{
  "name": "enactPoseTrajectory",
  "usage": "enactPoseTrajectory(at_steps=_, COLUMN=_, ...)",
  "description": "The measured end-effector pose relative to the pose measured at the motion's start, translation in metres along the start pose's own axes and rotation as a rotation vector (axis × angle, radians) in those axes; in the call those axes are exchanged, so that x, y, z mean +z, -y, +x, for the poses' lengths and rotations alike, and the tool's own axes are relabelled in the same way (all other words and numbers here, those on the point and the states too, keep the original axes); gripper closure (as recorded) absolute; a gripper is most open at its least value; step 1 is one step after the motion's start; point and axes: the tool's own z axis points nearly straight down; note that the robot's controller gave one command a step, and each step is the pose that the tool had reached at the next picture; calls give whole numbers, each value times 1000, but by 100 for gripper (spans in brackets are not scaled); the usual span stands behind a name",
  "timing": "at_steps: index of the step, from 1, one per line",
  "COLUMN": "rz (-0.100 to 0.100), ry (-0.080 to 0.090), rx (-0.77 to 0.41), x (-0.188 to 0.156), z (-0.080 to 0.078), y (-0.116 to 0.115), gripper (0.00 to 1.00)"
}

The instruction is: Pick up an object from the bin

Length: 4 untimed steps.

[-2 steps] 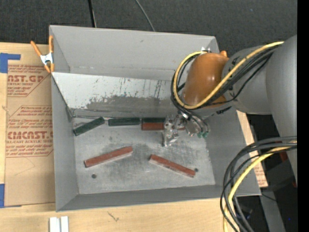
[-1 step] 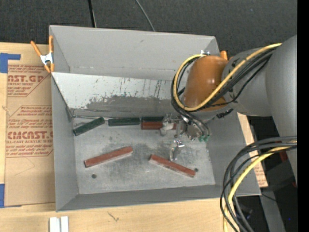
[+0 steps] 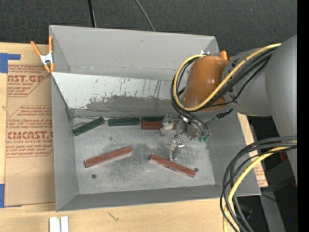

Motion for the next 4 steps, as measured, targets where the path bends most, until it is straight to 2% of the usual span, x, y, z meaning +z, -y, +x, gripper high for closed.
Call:
enactPoseTrajectory(at_steps=1, rz=-2, ry=13, rx=12, x=-43, z=42, y=-28, gripper=0)
enactPoseTrajectory(at_steps=2, rz=-2, ry=31, rx=40, x=-3, z=54, y=-16, gripper=100)
enactPoseTrajectory(at_steps=3, rz=-1, ry=25, rx=38, x=0, z=57, y=-16, gripper=0)
enactPoseTrajectory(at_steps=4, rz=-1, ry=25, rx=39, x=0, z=57, y=-16, gripper=0)
